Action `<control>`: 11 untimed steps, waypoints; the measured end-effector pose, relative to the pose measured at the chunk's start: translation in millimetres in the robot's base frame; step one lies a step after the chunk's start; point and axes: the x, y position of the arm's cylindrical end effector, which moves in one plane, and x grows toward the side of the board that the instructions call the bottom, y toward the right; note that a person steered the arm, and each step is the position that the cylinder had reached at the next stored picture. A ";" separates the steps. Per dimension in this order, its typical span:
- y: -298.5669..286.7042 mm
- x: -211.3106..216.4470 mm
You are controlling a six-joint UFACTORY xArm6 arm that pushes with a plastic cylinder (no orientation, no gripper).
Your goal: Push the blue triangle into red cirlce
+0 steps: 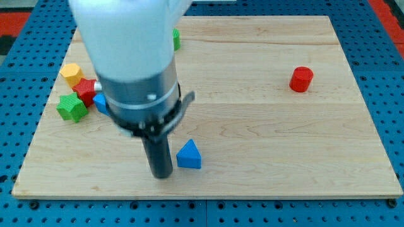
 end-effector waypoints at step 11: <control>115.6 -70.1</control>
